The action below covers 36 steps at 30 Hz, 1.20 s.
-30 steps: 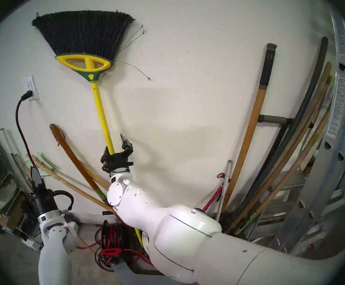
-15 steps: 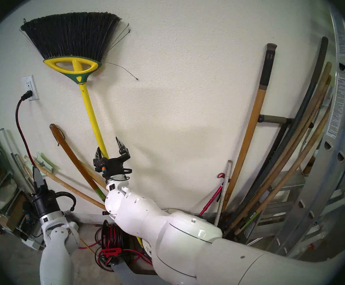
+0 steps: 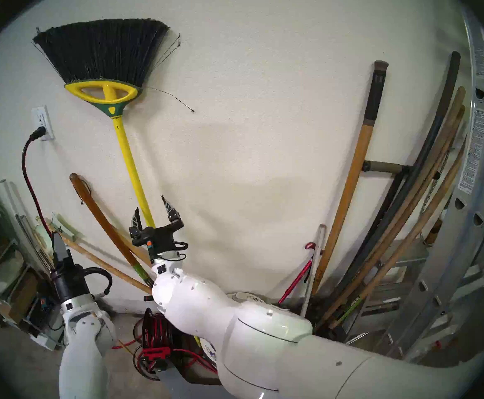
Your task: Take wooden sticks or brooms out of the pot
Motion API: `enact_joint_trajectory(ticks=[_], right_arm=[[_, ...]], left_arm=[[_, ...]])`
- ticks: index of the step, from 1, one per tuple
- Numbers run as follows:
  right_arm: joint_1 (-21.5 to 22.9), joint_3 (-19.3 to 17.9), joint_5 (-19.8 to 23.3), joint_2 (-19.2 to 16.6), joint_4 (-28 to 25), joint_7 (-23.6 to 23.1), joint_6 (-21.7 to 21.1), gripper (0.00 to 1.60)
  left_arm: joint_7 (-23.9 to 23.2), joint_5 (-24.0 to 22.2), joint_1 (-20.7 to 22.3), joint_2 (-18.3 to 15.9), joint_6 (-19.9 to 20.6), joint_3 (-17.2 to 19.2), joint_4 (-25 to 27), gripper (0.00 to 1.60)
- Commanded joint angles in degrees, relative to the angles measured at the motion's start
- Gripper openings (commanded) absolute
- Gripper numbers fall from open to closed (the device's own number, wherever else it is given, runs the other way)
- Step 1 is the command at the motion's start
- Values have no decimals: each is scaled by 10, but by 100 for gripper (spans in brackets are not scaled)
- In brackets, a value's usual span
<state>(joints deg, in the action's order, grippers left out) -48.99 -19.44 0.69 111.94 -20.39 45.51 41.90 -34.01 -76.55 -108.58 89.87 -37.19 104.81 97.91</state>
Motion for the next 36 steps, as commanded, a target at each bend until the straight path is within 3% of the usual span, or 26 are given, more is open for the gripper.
enact_joint_trajectory(ticks=[1,5,24,32,34,36], right_arm=[[-26,13,13,-24,-33,-15,40,160],[-32,7,14,-34,-49,-22,53,160],[-50,-4,21,-84,-108,6,27,160],[-64,-13,17,-120,-174,38,18,160],[-67,-18,6,-130,-195,66,45,160],[-70,-19,2,-139,-213,71,43,160]], left_arm=[[4,3,7,-1,1,-3,-4,0],[7,5,11,-2,0,-6,-8,0],[14,15,29,-5,-4,-16,-25,0],[16,19,34,-4,-8,-18,-27,0],[-3,39,42,-7,-32,-16,-44,0],[-7,44,44,-8,-39,-16,-49,0]])
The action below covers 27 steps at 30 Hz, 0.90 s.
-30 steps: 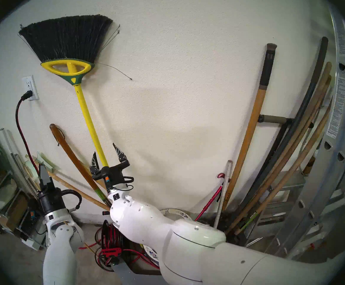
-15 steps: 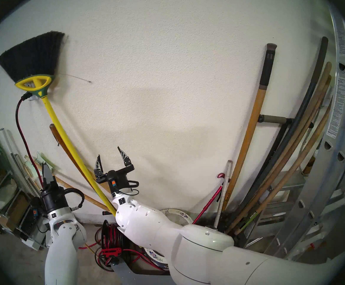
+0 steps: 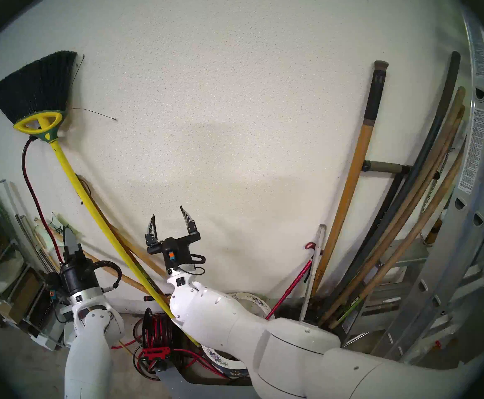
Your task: Take wooden sticks or brooms out of the pot
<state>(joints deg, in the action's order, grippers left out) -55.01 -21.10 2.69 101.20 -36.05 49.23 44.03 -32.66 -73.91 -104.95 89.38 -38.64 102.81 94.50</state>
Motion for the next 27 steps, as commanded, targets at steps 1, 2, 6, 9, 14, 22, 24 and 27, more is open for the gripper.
enact_joint_trajectory(ticks=[1,2,6,9,14,22,24,27], right_arm=[[-8,-5,-30,-35,-61,51,44,160],[-9,-6,-35,-44,-80,56,44,160],[-3,-15,-50,-52,-98,79,64,160],[0,-29,-67,-71,-134,101,75,160],[5,-62,-82,-103,-175,94,87,160],[-2,-116,-102,-161,-246,64,97,160],[-7,-131,-106,-179,-269,59,99,160],[-10,-156,-111,-197,-287,53,102,160]], left_arm=[[-25,23,12,-2,-33,4,-23,0],[-29,26,14,-3,-37,4,-26,0],[-37,31,20,-1,-46,0,-30,0],[-49,39,25,2,-56,-7,-34,0],[-60,44,35,8,-63,-22,-33,0],[-77,56,56,23,-72,-59,-33,0],[-82,61,61,25,-76,-68,-33,0],[-89,67,67,25,-80,-80,-35,0]])
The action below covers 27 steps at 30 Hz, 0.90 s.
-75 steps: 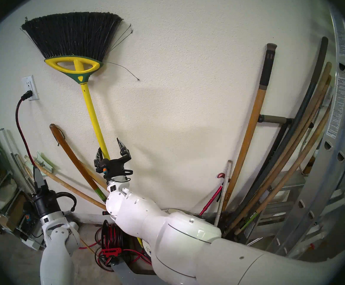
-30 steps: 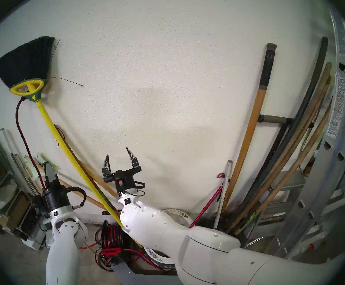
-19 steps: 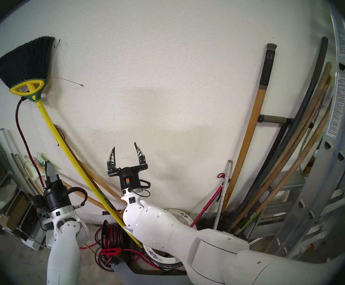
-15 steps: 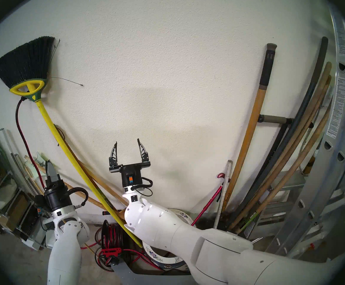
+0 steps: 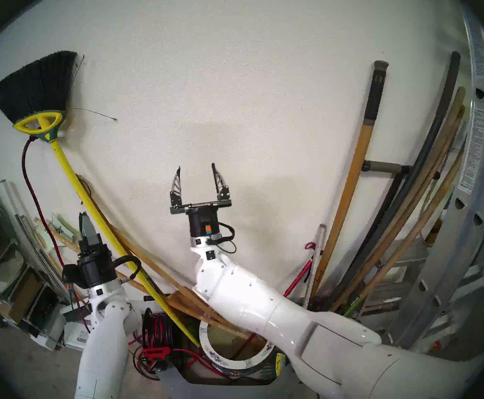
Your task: Take wooden sticks or brooms out of the pot
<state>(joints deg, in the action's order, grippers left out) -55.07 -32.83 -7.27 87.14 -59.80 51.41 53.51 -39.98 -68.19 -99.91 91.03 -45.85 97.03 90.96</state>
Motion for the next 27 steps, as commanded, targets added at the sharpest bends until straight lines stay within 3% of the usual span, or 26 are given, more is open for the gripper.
enact_joint_trajectory(ticks=[1,14,27], right_arm=[[-12,-47,-14,-64,-57,30,8,160],[-53,-188,-28,-166,-117,18,13,160],[-115,-314,-37,-252,-178,11,15,160]], left_arm=[[-18,11,19,9,-10,-27,0,0],[-51,43,64,9,-44,-72,-1,0],[-72,65,98,11,-85,-86,-19,0]])
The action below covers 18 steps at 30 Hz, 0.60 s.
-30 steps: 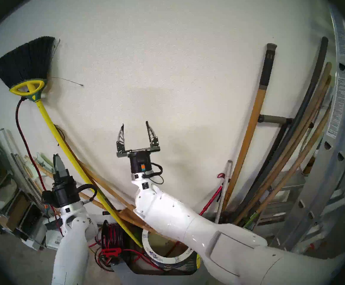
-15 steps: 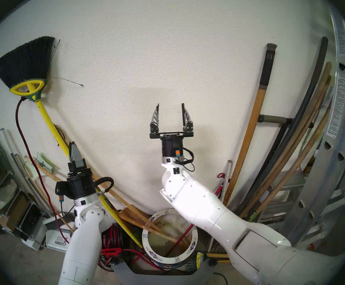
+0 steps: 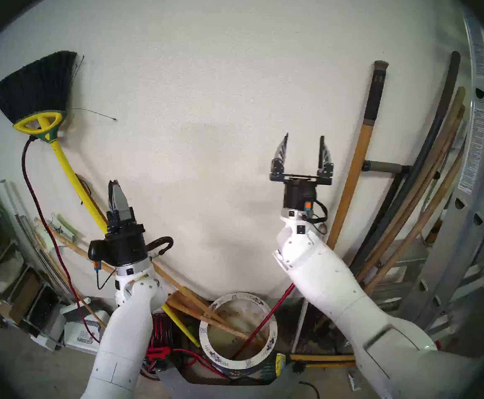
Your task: Take wooden sticks or brooms out of the pot
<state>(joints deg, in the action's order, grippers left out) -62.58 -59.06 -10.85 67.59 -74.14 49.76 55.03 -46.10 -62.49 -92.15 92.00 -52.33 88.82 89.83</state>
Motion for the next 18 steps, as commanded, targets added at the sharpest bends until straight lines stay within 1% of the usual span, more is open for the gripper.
enact_joint_trajectory(ticks=[1,6,9,10,13,15,17,18], right_arm=[[-49,-60,-3,-71,-44,27,0,160],[-84,-96,-7,-89,-83,24,0,160],[-109,-110,-8,-96,-110,22,0,160],[-111,-111,-9,-97,-115,21,0,160],[-140,-119,-9,-102,-138,18,0,160],[-142,-120,-10,-103,-143,18,0,160],[-163,-125,-10,-107,-160,17,0,160],[-158,-123,-10,-108,-164,18,0,160]], left_arm=[[-13,10,24,1,-25,-5,-11,0],[-23,23,37,3,-27,-4,-26,0],[-30,30,43,4,-27,2,-37,0],[-32,33,45,4,-27,4,-39,0],[-38,39,54,3,-27,12,-46,0],[-40,41,57,2,-27,16,-48,0],[-44,46,63,2,-27,22,-53,0],[-46,49,67,2,-27,26,-57,0]])
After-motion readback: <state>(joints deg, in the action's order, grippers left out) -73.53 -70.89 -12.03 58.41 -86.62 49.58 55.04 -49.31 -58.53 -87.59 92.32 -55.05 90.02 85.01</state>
